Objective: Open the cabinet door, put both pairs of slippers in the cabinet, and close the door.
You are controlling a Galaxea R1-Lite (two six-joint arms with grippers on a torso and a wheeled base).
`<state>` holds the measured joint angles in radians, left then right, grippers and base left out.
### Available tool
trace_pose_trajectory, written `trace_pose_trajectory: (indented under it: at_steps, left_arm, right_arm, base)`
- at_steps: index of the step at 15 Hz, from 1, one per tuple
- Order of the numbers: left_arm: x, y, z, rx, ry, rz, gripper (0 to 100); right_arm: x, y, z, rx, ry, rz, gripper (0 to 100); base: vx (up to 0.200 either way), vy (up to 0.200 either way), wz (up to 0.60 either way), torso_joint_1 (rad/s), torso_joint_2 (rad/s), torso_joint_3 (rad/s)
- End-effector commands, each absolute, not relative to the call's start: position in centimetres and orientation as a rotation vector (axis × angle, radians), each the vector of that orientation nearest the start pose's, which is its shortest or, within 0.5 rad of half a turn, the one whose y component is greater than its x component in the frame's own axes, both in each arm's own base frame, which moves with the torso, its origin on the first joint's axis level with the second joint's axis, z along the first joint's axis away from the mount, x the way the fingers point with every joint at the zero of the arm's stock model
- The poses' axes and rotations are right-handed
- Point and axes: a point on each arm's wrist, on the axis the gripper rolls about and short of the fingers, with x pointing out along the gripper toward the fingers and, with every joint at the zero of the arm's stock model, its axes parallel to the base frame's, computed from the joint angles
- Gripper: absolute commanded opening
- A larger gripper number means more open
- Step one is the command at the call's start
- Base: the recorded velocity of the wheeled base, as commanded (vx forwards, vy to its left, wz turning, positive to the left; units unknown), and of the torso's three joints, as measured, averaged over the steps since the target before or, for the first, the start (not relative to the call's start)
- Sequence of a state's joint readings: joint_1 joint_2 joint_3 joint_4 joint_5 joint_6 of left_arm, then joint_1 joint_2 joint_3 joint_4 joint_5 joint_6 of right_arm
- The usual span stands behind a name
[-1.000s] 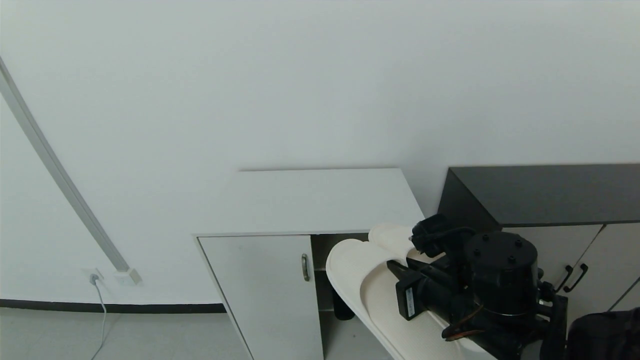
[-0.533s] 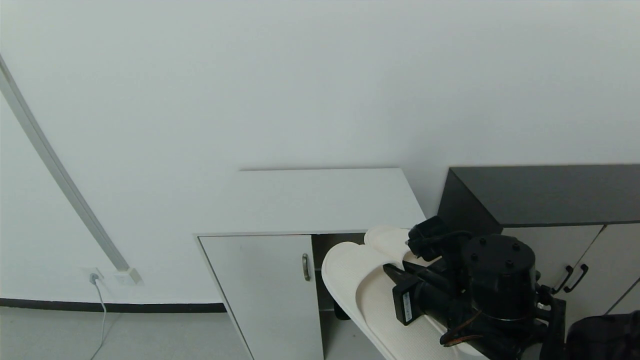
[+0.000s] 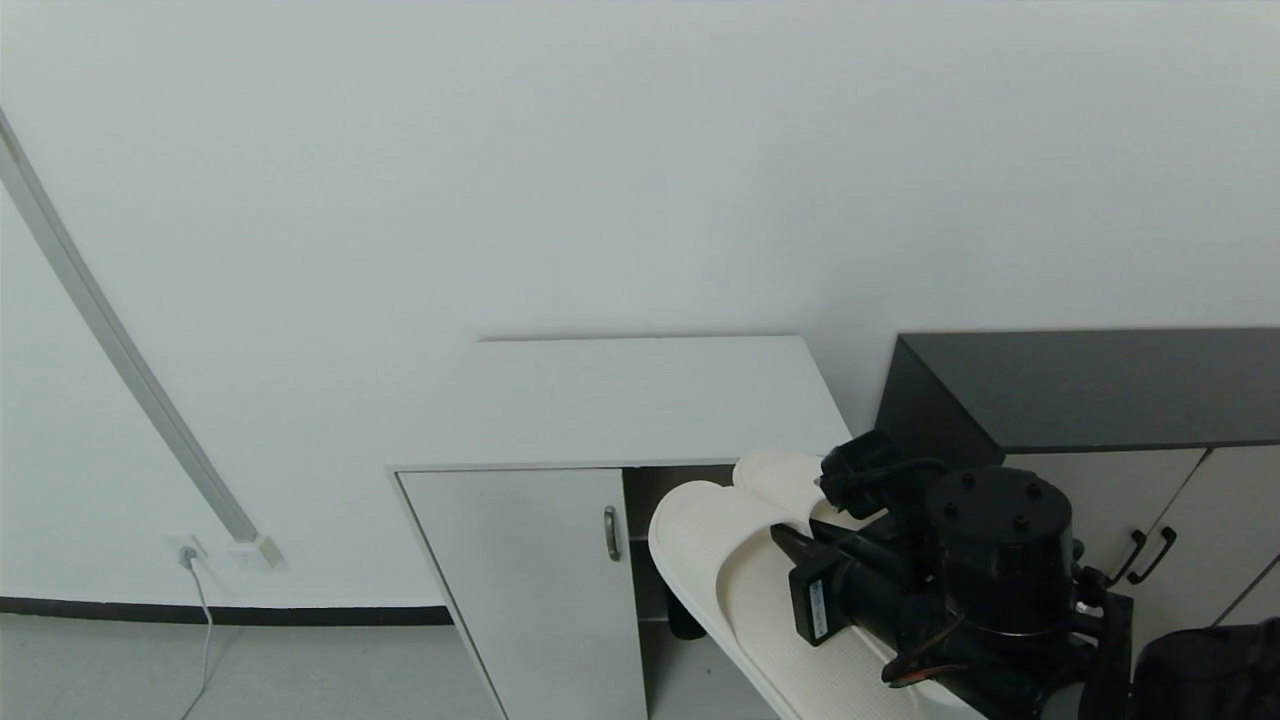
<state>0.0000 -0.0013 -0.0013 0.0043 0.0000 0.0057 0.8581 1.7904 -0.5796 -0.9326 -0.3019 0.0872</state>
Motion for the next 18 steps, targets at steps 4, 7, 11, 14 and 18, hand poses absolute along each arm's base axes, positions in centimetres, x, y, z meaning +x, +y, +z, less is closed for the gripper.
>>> trace_pose_trajectory:
  at_steps: [4,7,11,14,18]
  left_arm:
    - [-2.29,0.00,7.54,0.006,0.003,0.000,0]
    - [-2.29,0.00,7.54,0.006,0.003,0.002,0]
    - [-2.29,0.00,7.54,0.006,0.003,0.002,0]
    - [-2.29,0.00,7.54,0.006,0.003,0.002,0]
    - [-2.29,0.00,7.54,0.006,0.003,0.002,0]
  right_arm:
    - [19.78,21.91,12.73,-0.071,0.261,0.542,0]
    - [19.71,21.83,12.59,-0.075,0.267,0.541,0]
    - [19.68,21.86,12.59,-0.075,0.267,0.544,0]
    - [19.68,21.86,12.59,-0.075,0.267,0.544,0]
    - [19.65,21.96,12.38,-0.080,0.273,0.545,0]
  base:
    - [0.000,0.000,0.00,-0.149,0.33,0.177]
    - [0.000,0.000,0.00,-0.162,0.36,0.201]
    - [0.000,0.000,0.00,-0.188,0.44,0.250]
    - [0.000,0.000,0.00,-0.229,0.54,0.310]
    - [0.000,0.000,0.00,-0.220,0.55,0.322]
